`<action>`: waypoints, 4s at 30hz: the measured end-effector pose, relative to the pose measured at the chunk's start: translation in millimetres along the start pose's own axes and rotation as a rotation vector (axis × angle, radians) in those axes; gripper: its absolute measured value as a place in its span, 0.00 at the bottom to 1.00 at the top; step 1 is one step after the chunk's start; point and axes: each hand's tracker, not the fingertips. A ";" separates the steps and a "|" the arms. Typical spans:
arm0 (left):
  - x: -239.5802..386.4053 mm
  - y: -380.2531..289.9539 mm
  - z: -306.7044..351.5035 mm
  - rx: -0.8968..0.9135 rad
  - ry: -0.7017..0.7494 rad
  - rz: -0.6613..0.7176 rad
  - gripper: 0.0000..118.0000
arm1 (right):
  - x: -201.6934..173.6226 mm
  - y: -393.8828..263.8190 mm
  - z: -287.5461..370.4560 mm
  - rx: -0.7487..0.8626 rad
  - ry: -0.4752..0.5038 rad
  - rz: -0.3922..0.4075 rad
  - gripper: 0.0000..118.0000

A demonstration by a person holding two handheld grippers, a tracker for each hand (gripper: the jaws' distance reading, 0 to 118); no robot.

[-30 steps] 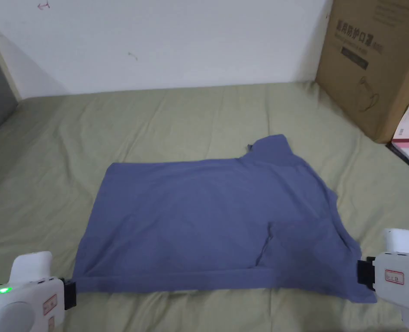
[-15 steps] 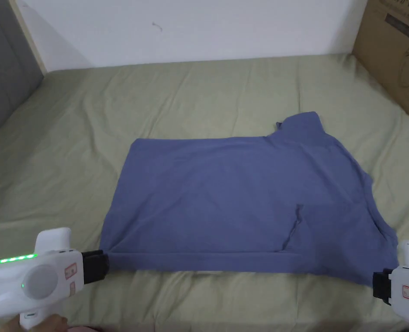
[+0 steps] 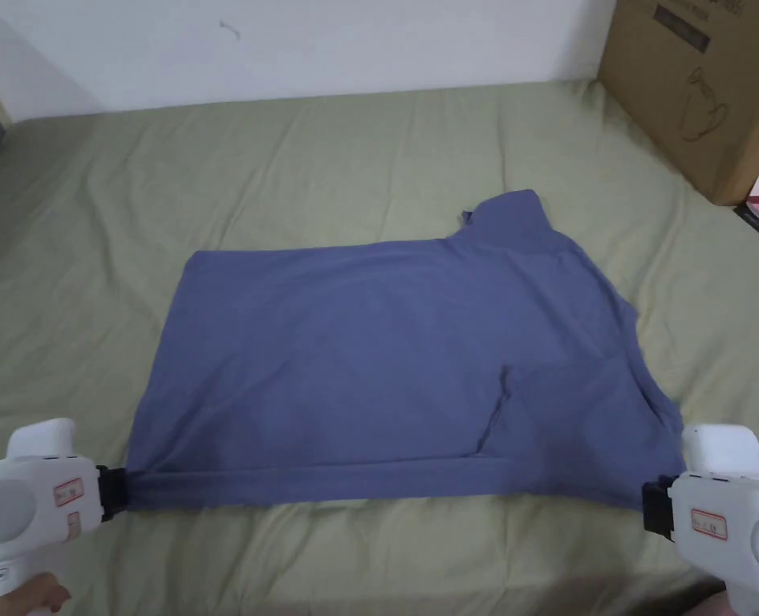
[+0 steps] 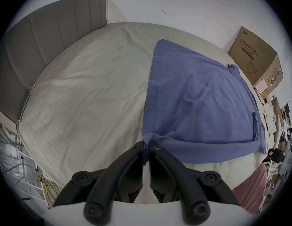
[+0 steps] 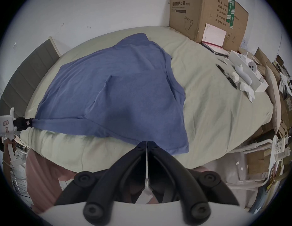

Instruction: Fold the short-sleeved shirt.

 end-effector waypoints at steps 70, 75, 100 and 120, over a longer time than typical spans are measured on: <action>36.0 58.8 -67.3 -0.056 0.042 -0.011 0.04 | 34.6 64.5 -57.3 -0.086 0.001 -0.188 0.04; 37.7 61.4 -60.3 -0.050 0.049 -0.050 0.04 | 46.6 83.8 -63.9 -0.052 -0.006 -0.212 0.61; 26.4 66.8 -19.9 -0.016 0.022 -0.098 0.04 | 40.3 109.3 -78.4 -0.055 -0.020 -0.094 0.10; 21.5 3.1 21.7 -0.012 0.032 -0.139 0.70 | 61.3 26.5 -18.8 -0.066 -0.057 -0.151 0.78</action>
